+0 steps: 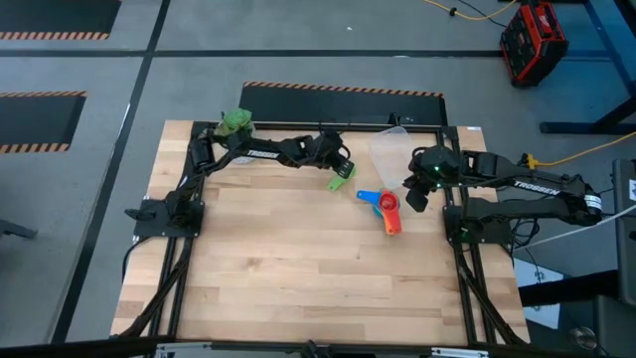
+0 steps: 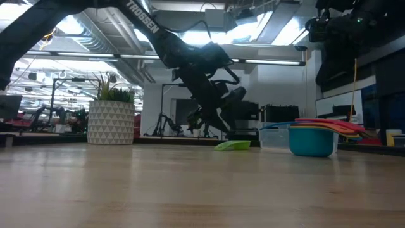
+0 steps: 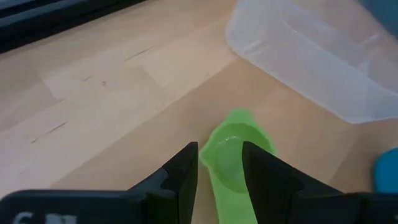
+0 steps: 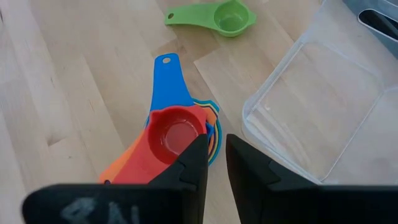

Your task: Nest measuring cups in basket

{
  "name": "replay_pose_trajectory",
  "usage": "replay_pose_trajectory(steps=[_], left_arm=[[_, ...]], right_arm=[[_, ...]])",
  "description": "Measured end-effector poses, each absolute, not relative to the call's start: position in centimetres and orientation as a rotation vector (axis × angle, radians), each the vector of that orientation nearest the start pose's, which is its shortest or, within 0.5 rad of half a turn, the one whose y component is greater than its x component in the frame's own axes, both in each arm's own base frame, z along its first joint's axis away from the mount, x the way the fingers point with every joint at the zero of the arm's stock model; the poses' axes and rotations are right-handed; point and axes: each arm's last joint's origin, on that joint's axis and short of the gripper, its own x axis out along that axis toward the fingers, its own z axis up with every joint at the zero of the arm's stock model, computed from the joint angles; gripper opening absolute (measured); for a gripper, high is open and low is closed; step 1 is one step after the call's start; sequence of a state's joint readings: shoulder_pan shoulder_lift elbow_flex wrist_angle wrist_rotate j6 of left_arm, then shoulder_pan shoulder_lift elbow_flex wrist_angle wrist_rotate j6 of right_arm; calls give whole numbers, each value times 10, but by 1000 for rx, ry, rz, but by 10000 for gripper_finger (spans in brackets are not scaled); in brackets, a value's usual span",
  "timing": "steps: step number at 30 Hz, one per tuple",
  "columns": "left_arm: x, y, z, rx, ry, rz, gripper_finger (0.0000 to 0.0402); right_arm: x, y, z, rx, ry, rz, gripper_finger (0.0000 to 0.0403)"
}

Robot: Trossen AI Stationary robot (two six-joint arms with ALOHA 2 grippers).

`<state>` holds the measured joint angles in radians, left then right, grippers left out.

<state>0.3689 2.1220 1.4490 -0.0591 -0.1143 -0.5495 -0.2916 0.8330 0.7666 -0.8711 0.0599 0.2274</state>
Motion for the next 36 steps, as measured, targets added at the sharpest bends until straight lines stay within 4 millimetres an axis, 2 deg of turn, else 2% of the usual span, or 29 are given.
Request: replay_pose_trajectory(steps=[20, 28, 36], left_arm=[[429, 155, 155, -729, 582, 716, 118], [425, 145, 148, -770, 676, 752, 118], [425, 141, 148, -773, 697, 726, 118]], right_arm=[[141, -44, 265, 317, 897, -430, 62], [141, -44, 265, 305, 899, -425, 62], [141, -44, 265, 270, 906, -407, 62]])
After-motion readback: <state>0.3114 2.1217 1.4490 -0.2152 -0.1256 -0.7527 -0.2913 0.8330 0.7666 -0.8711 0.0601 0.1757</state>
